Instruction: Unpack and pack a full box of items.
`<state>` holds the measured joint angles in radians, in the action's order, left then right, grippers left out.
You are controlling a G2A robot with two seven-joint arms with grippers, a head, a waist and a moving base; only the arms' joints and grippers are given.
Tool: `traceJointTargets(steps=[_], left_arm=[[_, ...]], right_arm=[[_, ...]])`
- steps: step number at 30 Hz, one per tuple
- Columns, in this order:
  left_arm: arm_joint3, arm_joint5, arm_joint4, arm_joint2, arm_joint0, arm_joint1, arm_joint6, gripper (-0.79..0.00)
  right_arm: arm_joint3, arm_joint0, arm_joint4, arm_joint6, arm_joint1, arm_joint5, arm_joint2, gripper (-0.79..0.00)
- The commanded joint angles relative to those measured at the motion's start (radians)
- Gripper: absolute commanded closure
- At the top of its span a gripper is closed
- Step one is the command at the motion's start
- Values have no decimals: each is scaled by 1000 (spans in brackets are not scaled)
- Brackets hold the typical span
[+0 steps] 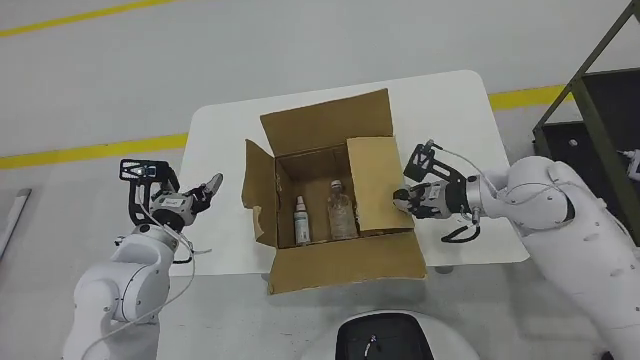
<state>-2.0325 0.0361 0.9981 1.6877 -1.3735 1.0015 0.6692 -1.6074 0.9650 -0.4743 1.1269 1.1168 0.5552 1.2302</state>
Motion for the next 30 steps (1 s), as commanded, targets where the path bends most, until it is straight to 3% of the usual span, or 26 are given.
traceJointTargets(steps=[1,6,7,10,18,23,30], left_arm=[[0,0,0,0,0,0,0,-785],[3,18,5,-4,-9,0,-22,-785],[6,43,22,-8,-15,0,-37,-717],[19,108,35,-21,-21,-2,-47,-3],[72,408,82,-97,15,-12,-81,0],[105,505,85,-195,71,-9,-119,0],[173,593,120,-359,187,5,-156,0]], right_arm=[[12,-10,14,8,-1,-10,-10,0],[32,-30,27,28,-3,-47,-26,0],[34,-36,35,28,-4,-51,-29,0],[34,-45,57,-3,-5,-58,-25,0],[-2,-18,153,-198,-20,-102,110,0],[8,25,215,-308,-28,-163,201,0],[59,52,298,-345,-33,-263,248,0]])
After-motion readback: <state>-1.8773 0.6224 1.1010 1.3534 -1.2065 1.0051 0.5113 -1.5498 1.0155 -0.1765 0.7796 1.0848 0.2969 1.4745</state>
